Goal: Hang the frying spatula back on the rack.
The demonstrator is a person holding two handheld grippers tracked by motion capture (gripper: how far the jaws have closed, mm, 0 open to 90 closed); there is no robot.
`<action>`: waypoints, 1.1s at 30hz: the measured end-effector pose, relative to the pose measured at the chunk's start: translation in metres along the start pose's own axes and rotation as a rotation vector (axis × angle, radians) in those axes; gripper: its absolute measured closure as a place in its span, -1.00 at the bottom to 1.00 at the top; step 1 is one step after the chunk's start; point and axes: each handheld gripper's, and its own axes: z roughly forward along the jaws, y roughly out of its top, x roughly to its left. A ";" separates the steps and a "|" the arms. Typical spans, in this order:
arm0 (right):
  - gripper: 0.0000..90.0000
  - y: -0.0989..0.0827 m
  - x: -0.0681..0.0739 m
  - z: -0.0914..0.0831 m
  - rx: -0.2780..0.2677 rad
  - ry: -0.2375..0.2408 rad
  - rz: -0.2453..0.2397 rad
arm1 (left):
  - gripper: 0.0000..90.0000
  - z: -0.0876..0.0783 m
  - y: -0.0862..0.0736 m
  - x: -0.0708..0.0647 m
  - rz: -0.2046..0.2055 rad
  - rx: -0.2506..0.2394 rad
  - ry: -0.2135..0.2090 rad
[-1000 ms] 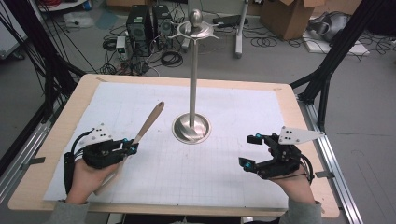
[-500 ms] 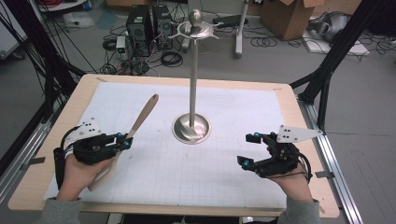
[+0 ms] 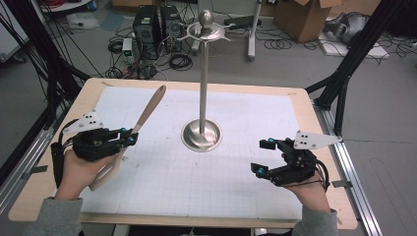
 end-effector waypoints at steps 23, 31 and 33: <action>-0.69 0.000 0.001 -0.001 -0.004 0.009 -0.001 | 0.73 -0.004 0.046 0.001 0.013 -0.071 -0.015; -0.69 0.000 -0.001 -0.001 -0.013 0.017 -0.004 | 0.73 -0.007 0.057 0.005 0.030 -0.085 0.004; -0.69 -0.001 -0.001 -0.001 -0.011 0.021 0.000 | 0.73 -0.007 0.059 0.007 0.030 -0.087 0.001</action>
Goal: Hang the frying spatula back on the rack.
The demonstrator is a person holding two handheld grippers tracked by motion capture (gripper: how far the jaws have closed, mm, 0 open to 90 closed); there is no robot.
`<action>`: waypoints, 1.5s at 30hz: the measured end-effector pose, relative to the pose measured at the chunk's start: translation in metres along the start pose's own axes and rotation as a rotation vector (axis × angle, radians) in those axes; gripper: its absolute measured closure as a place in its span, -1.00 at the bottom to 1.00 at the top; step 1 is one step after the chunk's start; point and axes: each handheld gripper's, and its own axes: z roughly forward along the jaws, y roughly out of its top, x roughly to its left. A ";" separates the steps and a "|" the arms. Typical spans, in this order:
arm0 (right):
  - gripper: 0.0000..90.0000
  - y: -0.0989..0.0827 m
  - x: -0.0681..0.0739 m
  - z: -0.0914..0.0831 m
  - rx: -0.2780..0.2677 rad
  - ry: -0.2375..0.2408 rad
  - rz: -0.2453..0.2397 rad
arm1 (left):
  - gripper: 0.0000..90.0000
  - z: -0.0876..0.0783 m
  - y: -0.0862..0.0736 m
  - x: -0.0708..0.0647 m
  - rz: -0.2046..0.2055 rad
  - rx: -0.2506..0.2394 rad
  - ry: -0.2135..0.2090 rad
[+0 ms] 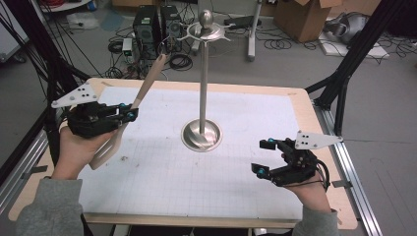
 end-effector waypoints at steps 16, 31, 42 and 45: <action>-0.69 -0.001 -0.002 -0.002 -0.013 0.005 0.004 | 0.73 0.003 0.016 0.005 0.038 -0.033 -0.014; -0.69 -0.002 0.000 -0.008 -0.030 0.002 0.004 | 0.73 0.012 0.041 -0.004 0.052 -0.061 -0.030; -0.69 -0.004 0.001 -0.013 -0.032 -0.006 0.012 | 0.73 0.014 0.042 -0.002 0.052 -0.055 -0.047; -0.69 -0.004 0.002 -0.013 -0.030 -0.008 0.012 | 0.73 0.016 0.042 -0.002 0.049 -0.058 -0.051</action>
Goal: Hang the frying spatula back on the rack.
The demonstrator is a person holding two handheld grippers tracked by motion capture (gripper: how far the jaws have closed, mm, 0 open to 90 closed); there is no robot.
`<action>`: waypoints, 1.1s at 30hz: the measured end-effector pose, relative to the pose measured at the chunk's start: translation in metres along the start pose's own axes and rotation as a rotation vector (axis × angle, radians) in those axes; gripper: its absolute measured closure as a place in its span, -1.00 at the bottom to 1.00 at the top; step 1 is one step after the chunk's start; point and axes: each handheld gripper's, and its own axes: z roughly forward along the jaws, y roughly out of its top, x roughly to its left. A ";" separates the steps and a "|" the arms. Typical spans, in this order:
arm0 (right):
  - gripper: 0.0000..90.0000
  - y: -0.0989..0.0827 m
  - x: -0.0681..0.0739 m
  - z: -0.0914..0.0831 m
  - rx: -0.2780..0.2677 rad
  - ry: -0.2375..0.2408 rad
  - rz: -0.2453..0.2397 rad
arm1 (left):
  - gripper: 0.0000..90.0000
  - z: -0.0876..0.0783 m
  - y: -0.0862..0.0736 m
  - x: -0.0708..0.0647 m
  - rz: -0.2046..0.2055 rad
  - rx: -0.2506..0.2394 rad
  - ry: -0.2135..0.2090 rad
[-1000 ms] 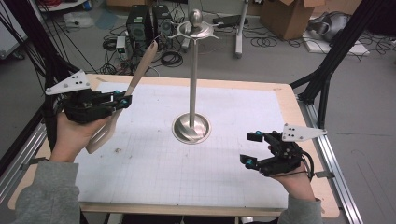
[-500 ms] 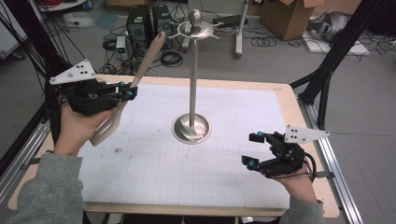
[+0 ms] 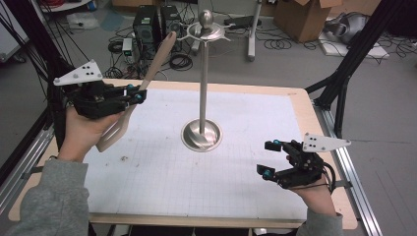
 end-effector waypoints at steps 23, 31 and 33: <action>-0.69 -0.001 -0.002 -0.003 -0.010 -0.001 0.002 | 0.73 0.010 -0.003 0.003 -0.026 -0.005 -0.013; -0.69 -0.001 -0.002 -0.003 -0.008 -0.001 0.007 | 0.73 0.012 -0.003 0.002 -0.028 -0.005 -0.025; -0.69 -0.001 -0.002 -0.003 -0.010 -0.004 0.002 | 0.73 0.013 -0.003 0.002 -0.029 0.001 -0.027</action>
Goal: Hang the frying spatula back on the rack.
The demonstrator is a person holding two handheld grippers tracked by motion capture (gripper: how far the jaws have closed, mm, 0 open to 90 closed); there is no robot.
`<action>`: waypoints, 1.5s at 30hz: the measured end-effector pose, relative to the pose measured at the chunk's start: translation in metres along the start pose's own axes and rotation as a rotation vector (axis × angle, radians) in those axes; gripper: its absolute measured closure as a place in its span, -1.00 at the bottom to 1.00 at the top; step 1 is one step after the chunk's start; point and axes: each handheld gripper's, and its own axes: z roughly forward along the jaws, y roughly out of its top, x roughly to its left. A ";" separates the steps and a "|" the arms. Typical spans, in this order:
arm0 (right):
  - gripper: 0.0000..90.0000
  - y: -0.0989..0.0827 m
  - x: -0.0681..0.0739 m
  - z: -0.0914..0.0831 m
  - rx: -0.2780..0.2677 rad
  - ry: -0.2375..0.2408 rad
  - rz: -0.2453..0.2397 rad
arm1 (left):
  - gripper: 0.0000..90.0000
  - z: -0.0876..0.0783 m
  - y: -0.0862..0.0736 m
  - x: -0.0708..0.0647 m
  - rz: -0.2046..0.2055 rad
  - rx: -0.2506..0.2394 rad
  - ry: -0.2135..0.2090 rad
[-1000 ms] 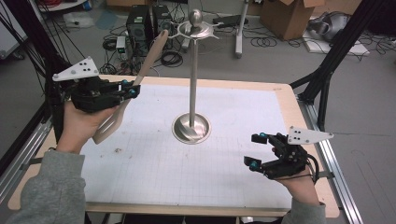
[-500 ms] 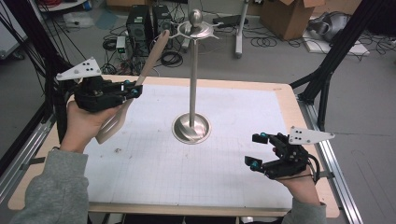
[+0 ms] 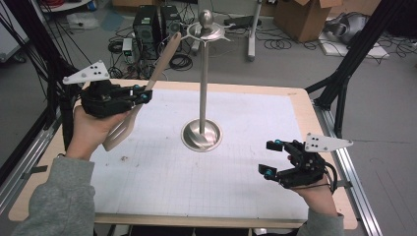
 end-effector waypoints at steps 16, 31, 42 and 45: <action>-0.69 -0.001 0.000 0.000 0.001 0.001 0.005 | 0.73 0.009 -0.001 -0.003 0.005 0.014 -0.019; -0.69 0.000 0.000 0.000 -0.001 0.006 0.002 | 0.73 0.026 -0.007 -0.005 -0.013 0.034 -0.021; -0.69 0.000 0.001 -0.001 -0.003 0.007 0.005 | 0.73 0.037 -0.007 -0.008 -0.016 0.065 -0.001; -0.69 0.000 0.001 0.000 -0.003 0.007 0.000 | 0.73 0.040 -0.007 -0.008 -0.017 0.070 0.002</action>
